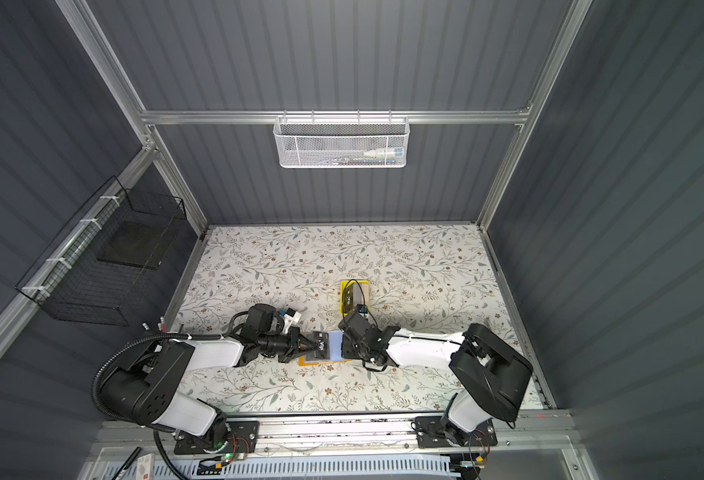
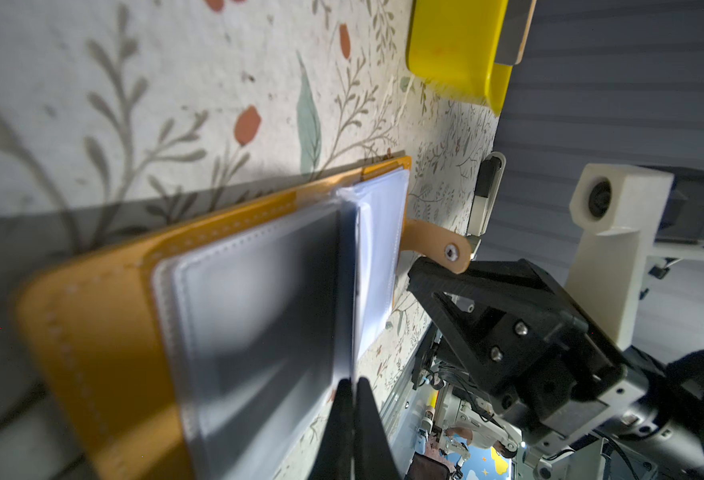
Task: Put the credit cards into the card holder
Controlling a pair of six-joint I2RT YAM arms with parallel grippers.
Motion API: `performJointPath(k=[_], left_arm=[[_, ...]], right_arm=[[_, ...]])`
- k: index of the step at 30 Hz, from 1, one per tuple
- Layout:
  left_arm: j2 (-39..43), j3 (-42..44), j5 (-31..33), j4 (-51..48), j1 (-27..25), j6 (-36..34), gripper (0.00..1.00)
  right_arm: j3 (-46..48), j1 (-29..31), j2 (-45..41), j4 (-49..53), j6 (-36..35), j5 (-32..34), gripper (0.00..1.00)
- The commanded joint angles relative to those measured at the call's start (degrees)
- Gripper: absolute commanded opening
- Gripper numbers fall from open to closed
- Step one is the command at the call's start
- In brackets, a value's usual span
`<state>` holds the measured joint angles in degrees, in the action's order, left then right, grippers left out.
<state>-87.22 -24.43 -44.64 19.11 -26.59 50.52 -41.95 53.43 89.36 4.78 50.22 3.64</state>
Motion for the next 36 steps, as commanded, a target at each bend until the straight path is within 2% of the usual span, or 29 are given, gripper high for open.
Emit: performJointPath(k=[1,6,14,36], left_arm=[[1.0,-0.5,-0.7,-2.0,-0.4,-1.6,0.0],[2.3,0.1,1.1,-3.0,-0.4,-1.2,0.0],[6.1,2.6,4.4,-2.2,-0.4,1.6,0.0],[2.1,3.6,1.0,3.3,-0.3,3.2,0.0]], right_arm=[[-1.8,0.4,2.0,0.3,-1.5,-1.2,0.18],[-2.9,0.5,4.5,4.5,-0.3,1.1,0.15],[-2.1,1.0,6.0,5.8,1.4,2.3,0.13],[-2.7,1.4,6.6,6.3,1.4,2.8,0.13]])
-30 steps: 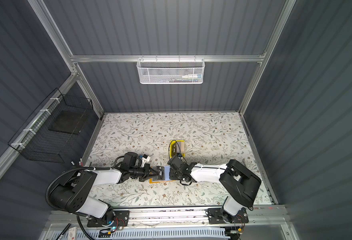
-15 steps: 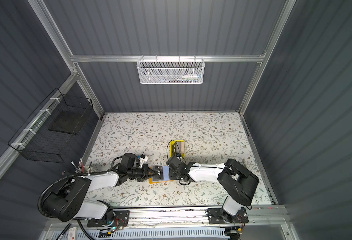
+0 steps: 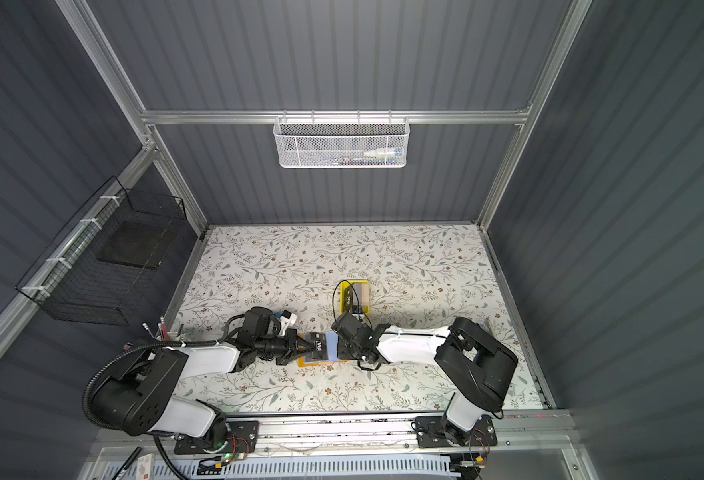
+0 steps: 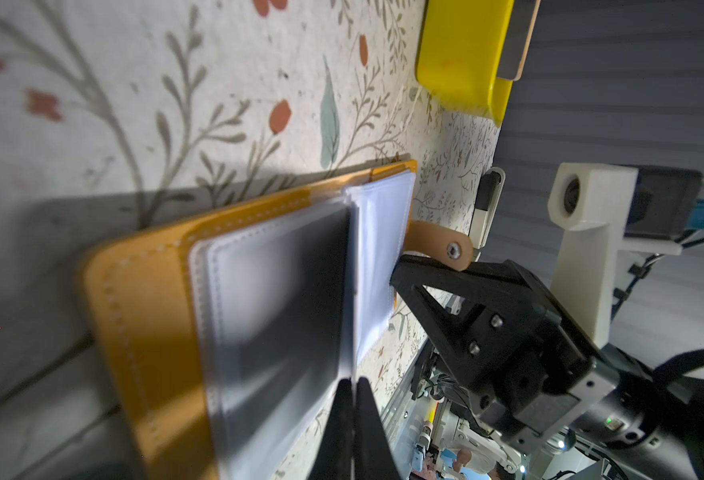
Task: Put the credit cards into the card holder
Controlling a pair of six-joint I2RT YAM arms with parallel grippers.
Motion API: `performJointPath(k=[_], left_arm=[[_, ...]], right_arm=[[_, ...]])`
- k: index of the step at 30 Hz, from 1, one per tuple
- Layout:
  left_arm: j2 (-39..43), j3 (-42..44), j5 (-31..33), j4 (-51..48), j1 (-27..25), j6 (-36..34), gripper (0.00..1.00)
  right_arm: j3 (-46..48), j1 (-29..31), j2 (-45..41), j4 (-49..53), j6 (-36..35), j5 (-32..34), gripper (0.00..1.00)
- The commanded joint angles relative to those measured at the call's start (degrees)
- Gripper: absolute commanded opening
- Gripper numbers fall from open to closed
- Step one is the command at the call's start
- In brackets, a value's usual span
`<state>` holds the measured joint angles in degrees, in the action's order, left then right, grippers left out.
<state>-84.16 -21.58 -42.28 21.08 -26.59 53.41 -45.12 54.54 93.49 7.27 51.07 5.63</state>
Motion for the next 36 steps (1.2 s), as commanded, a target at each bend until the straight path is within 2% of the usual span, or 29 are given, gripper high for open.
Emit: performJointPath(k=[1,24,31,36], left_arm=[[-1.1,0.7,-1.5,1.5,-0.4,0.2,0.0],[-4.6,0.8,-2.9,5.7,-0.8,1.5,0.0],[1.9,-0.2,3.2,-7.7,-0.8,-1.2,0.0],[2.8,-0.1,3.0,-7.8,-0.8,-0.6,0.0]], right_arm=[[0.5,0.3,2.6,3.8,0.6,0.8,0.13],[0.2,0.3,2.8,4.0,0.5,0.9,0.13],[0.1,0.3,3.0,4.2,0.4,1.0,0.13],[-0.5,0.3,3.5,4.0,0.3,0.7,0.13]])
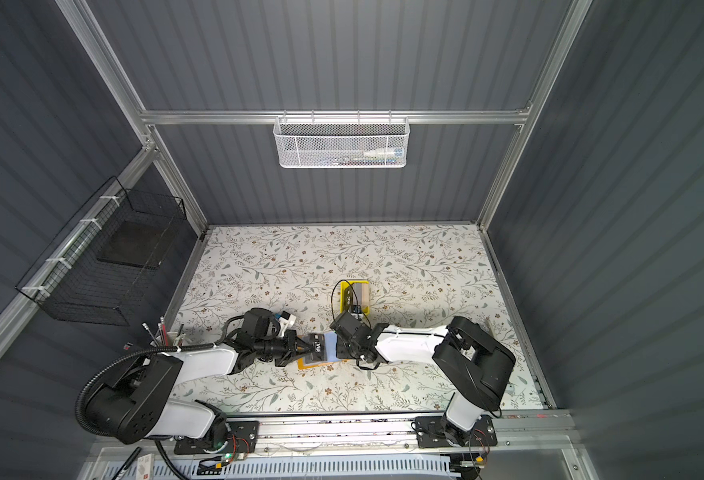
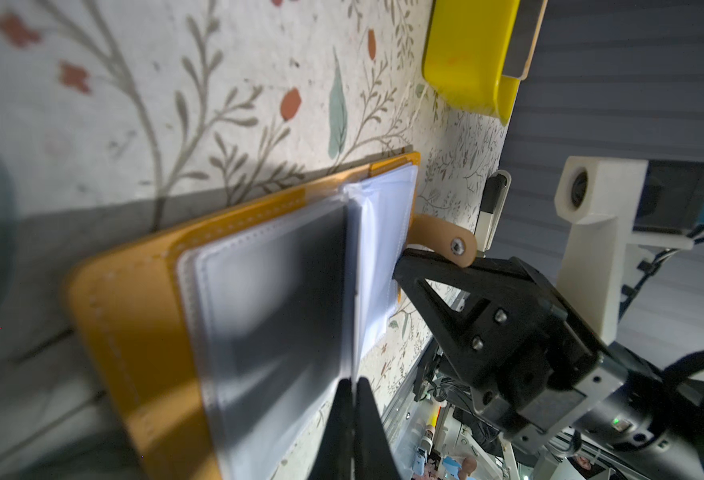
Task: Put the credit cards into the card holder
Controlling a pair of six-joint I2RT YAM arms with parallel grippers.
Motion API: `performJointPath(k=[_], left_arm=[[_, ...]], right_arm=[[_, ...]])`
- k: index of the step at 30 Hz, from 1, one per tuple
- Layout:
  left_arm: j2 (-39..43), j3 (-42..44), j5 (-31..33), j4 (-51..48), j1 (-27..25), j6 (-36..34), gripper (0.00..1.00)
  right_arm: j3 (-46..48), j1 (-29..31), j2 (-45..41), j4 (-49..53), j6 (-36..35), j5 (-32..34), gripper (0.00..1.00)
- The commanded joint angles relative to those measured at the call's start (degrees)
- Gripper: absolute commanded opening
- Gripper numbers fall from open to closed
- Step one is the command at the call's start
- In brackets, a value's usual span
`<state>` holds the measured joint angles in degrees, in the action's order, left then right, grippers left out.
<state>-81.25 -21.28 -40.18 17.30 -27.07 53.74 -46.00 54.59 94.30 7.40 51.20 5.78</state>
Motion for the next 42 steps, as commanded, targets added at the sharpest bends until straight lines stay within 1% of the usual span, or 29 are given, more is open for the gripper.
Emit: performJointPath(k=[1,9,16,19,29,36,42], left_arm=[[-0.5,-0.3,0.6,-3.2,-0.4,-0.8,0.0],[-3.2,0.3,-2.3,3.3,-0.5,0.6,0.0],[-4.2,0.5,-3.5,4.3,-0.5,-0.1,0.0],[-4.3,1.0,-4.0,6.1,-0.5,0.5,0.0],[-5.1,1.1,-4.4,6.9,-0.5,0.1,0.0],[-7.1,0.3,-3.9,7.3,-0.5,-1.1,0.0],[-8.0,-0.1,-4.5,8.9,-0.5,-0.9,0.0]], right_arm=[[0.3,0.3,2.8,3.9,0.1,0.5,0.13],[0.5,0.3,2.6,4.2,0.0,0.6,0.13],[0.1,0.3,2.8,4.6,0.1,1.0,0.13],[-0.1,0.3,2.7,5.6,0.6,1.9,0.13],[0.1,0.2,-0.9,7.3,1.2,3.8,0.13],[0.5,0.0,-3.5,5.2,-0.2,2.1,0.13],[0.6,-0.2,-2.4,4.6,-0.2,0.8,0.13]])
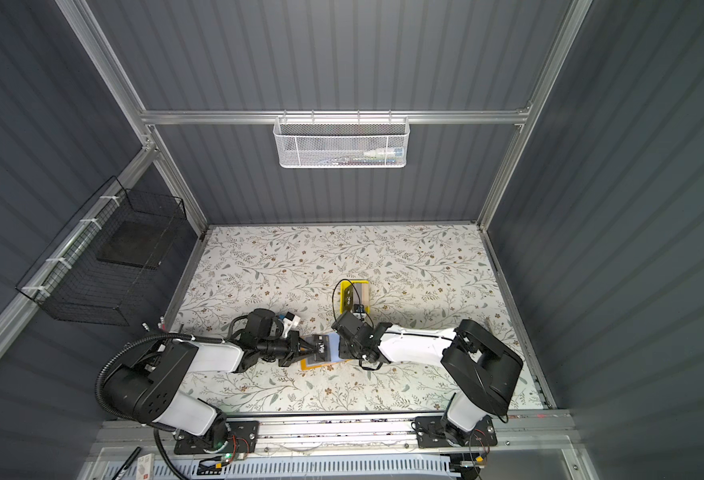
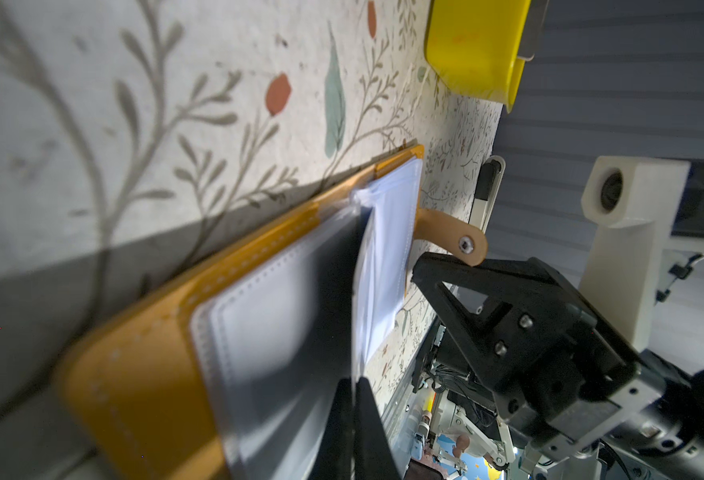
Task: Put the credit cards into the card holder
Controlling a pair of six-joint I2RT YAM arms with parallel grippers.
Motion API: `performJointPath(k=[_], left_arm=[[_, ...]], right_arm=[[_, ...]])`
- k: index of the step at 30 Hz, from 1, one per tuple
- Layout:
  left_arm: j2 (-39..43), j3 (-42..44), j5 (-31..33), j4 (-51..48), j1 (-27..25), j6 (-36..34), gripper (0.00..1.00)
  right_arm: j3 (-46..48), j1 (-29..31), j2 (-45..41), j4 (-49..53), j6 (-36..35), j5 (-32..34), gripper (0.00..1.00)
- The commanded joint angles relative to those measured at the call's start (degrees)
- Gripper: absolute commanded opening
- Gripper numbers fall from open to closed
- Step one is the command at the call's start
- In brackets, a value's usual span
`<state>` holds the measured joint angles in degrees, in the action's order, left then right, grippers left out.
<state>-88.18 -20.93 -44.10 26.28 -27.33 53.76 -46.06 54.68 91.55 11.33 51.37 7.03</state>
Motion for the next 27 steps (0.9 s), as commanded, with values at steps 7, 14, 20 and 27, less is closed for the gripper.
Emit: performJointPath(k=[7,14,20,27], left_arm=[[-1.7,-0.5,-1.1,1.0,-0.3,-0.9,0.0],[-2.8,-0.5,-1.5,3.5,-0.3,0.1,0.0],[-2.9,-0.9,-1.3,3.3,-0.4,0.1,0.0],[-4.6,-1.4,-0.2,4.9,-1.7,1.2,0.0]], right_arm=[[0.6,-0.4,2.6,0.2,-0.1,-1.7,0.14],[0.7,-0.4,3.6,0.1,0.1,-1.8,0.13],[0.6,-0.5,3.6,1.4,0.8,-0.5,0.13],[0.8,-1.6,0.8,3.3,1.4,1.4,0.13]])
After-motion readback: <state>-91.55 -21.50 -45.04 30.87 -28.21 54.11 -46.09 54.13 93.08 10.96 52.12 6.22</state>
